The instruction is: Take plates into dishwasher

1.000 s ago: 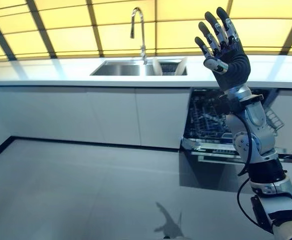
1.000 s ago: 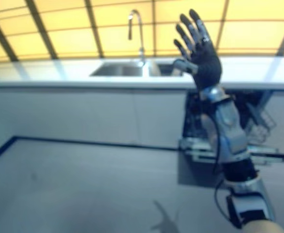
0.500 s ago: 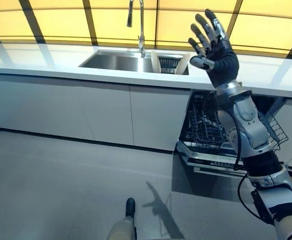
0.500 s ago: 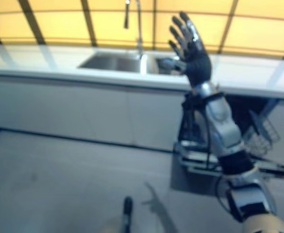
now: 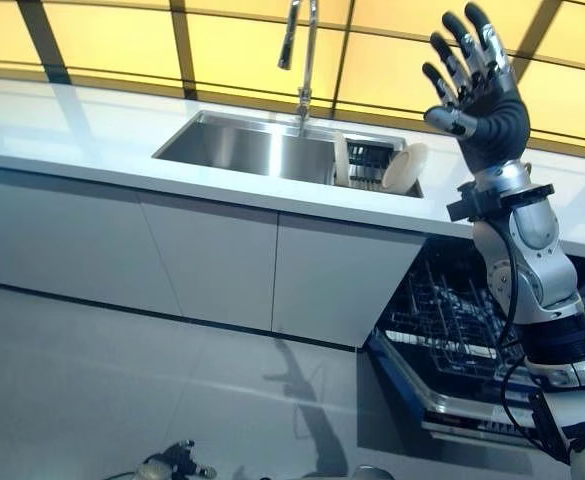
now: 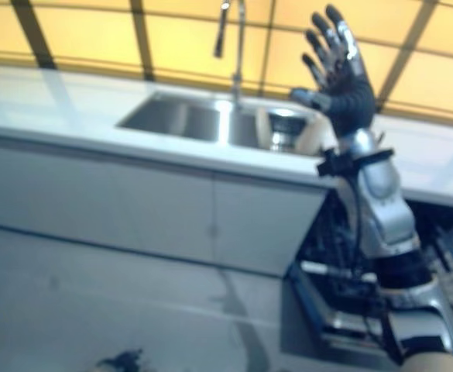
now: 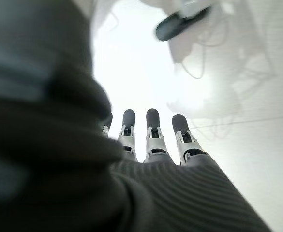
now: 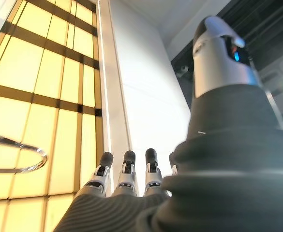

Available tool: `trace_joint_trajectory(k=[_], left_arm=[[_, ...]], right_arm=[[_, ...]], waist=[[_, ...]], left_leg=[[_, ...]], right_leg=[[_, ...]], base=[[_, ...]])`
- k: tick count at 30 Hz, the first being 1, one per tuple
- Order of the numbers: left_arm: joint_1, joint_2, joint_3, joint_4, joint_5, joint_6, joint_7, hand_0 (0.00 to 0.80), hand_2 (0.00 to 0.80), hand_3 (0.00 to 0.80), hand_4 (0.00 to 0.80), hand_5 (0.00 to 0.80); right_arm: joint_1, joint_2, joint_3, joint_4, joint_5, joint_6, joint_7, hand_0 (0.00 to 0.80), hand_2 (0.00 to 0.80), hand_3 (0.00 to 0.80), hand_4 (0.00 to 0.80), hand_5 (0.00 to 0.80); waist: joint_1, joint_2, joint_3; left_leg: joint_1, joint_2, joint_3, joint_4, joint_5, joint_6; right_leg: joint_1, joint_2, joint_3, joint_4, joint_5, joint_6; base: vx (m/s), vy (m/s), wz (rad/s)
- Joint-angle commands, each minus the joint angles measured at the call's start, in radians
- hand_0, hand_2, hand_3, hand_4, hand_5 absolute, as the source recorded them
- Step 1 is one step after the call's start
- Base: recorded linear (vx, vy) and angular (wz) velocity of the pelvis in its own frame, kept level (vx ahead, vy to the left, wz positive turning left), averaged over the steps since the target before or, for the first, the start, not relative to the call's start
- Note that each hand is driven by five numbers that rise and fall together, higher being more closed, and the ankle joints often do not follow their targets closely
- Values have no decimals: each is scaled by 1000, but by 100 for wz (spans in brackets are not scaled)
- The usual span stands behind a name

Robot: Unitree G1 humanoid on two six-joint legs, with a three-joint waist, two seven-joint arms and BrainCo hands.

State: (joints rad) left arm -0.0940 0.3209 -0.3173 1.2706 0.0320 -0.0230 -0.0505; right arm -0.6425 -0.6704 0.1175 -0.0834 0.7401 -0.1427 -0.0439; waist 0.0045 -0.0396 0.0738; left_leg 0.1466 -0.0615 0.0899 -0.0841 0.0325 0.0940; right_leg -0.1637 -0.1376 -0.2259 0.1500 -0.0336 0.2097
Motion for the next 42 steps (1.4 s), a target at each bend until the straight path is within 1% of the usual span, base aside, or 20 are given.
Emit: trace_joint_trajectory(k=[1,6,7,8,9,10,12,13,15,16,18,21,23,26,29,31,33,36,41,42], left_arm=[[36,11,8,-6,52,-14,-10,0,0,0,0,0],[40,10,9,38,57,-30,-9,0,0,0,0,0],[39,10,16,49,62,-34,-19,0,0,0,0,0],[33,5,19,63,53,-29,-21,0,0,0,0,0],[33,3,27,63,50,-23,-25,0,0,0,0,0],[37,-2,35,62,46,-16,-31,0,0,0,0,0],[52,-14,37,59,44,-26,-40,0,0,0,0,0],[56,-20,32,54,38,-33,-39,0,0,0,0,0],[65,-34,30,40,24,-50,-20,0,0,0,0,0],[64,-39,27,30,21,-54,-12,0,0,0,0,0],[61,-40,18,-9,22,-49,1,0,0,0,0,0],[58,-34,18,-51,3,-46,1,0,0,0,0,0],[51,-19,24,-63,8,-57,2,0,0,0,0,0],[49,-13,26,-79,24,-46,-7,0,0,0,0,0],[72,-18,21,-85,13,-43,4,0,0,0,0,0],[83,-19,26,-72,7,-56,8,0,0,0,0,0],[83,-19,28,-56,1,-65,8,0,0,0,0,0],[56,-17,19,-31,-15,-66,3,0,0,0,0,0],[18,-4,0,-28,-22,-45,4,0,0,0,0,0],[10,0,-1,-27,-22,-40,6,0,0,0,0,0]], right_arm=[[-139,-32,-78,47,4,-16,-66,0,0,0,0,0],[-121,-36,-107,12,-11,3,-92,0,0,0,0,0],[-111,-40,-119,8,-13,7,-88,0,0,0,0,0],[-104,-44,-124,13,-17,8,-89,0,0,0,0,0],[-102,-45,-126,18,-18,7,-88,0,0,0,0,0],[-98,-42,-129,23,-20,10,-89,0,0,0,0,0],[-90,-25,-125,28,-35,13,-81,0,0,0,0,0],[-89,-17,-120,25,-48,16,-82,0,0,0,0,0],[-84,-10,-108,19,-61,17,-81,0,0,0,0,0],[-75,-12,-106,12,-71,21,-87,0,0,0,0,0],[-63,-23,-106,8,-70,22,-106,0,0,0,0,0],[-64,-29,-107,8,-70,31,-127,0,0,0,0,0],[-83,-26,-103,12,-104,68,-168,0,0,0,0,0],[-96,-40,-96,33,-102,85,-208,0,0,0,0,0],[-86,-49,-82,66,-97,63,-207,0,0,0,0,0],[-93,-48,-71,96,-94,55,-193,0,0,0,0,0],[-94,-57,-68,113,-90,57,-184,0,0,0,0,0],[-73,-68,-80,143,-78,51,-177,0,0,0,0,0],[1,-84,-125,142,-44,74,-202,0,0,0,0,0],[18,-80,-139,149,-47,92,-212,0,0,0,0,0]], waist=[[-19,-30,17],[-61,-16,13],[-75,-14,0],[-91,-6,-20],[-95,0,-27],[-98,9,-36],[-99,39,-50],[-99,31,-50],[-88,16,-43],[-79,-4,-32],[-53,-34,-11],[-33,-40,13],[-12,-37,26],[15,-27,36],[49,-16,43],[62,-13,44],[62,-11,39],[46,-13,17],[27,-31,1],[23,-38,-1]], left_leg=[[79,-60,-85,-1,-119,-64],[180,-67,-124,36,-211,-59],[204,-71,-137,68,-255,-57],[222,-65,-148,108,-252,-70],[229,-58,-135,127,-244,-81],[237,-45,-117,165,-210,-101],[222,-5,-101,319,-29,-171],[184,-5,-95,395,45,-191],[87,19,-51,601,131,-229],[3,21,-34,740,137,-232],[-151,32,-23,877,84,-215],[-243,91,-4,794,31,-188],[-230,141,1,518,19,-170],[-226,147,-38,228,47,-188],[-251,135,-115,38,118,-203],[-269,136,-133,16,138,-204],[-270,138,-128,24,137,-200],[-243,140,-95,18,102,-183],[-229,98,-59,67,44,-135],[-217,82,-54,69,33,-117]], right_leg=[[-20,89,24,-227,242,-47],[-93,101,-11,-218,267,-63],[-86,97,6,-211,270,-76],[-71,98,36,-194,275,-92],[-65,95,26,-178,268,-96],[-54,93,8,-156,255,-104],[-3,114,5,-152,228,-132],[24,106,21,-162,225,-146],[90,99,49,-172,192,-175],[118,82,62,-163,174,-190],[168,58,67,-160,146,-202],[209,60,86,-166,123,-202],[239,65,105,-175,93,-183],[282,75,144,-188,66,-163],[341,84,203,-208,43,-154],[376,84,235,-219,29,-150],[394,74,242,-224,20,-143],[392,28,212,-215,7,-108],[362,-31,194,-157,17,-71],[330,-58,188,-109,48,-60]], base=[[632,-41,16],[491,-88,5],[725,-224,24],[665,-217,40],[527,-204,63],[418,-204,66],[430,-238,28],[360,-206,-19],[446,-275,-38],[432,-290,-36],[329,-197,-20],[229,-50,-16],[354,61,-17],[334,133,-26],[316,164,-23],[226,178,-46],[155,230,-50],[159,345,-41],[101,289,-15],[84,258,-1]])
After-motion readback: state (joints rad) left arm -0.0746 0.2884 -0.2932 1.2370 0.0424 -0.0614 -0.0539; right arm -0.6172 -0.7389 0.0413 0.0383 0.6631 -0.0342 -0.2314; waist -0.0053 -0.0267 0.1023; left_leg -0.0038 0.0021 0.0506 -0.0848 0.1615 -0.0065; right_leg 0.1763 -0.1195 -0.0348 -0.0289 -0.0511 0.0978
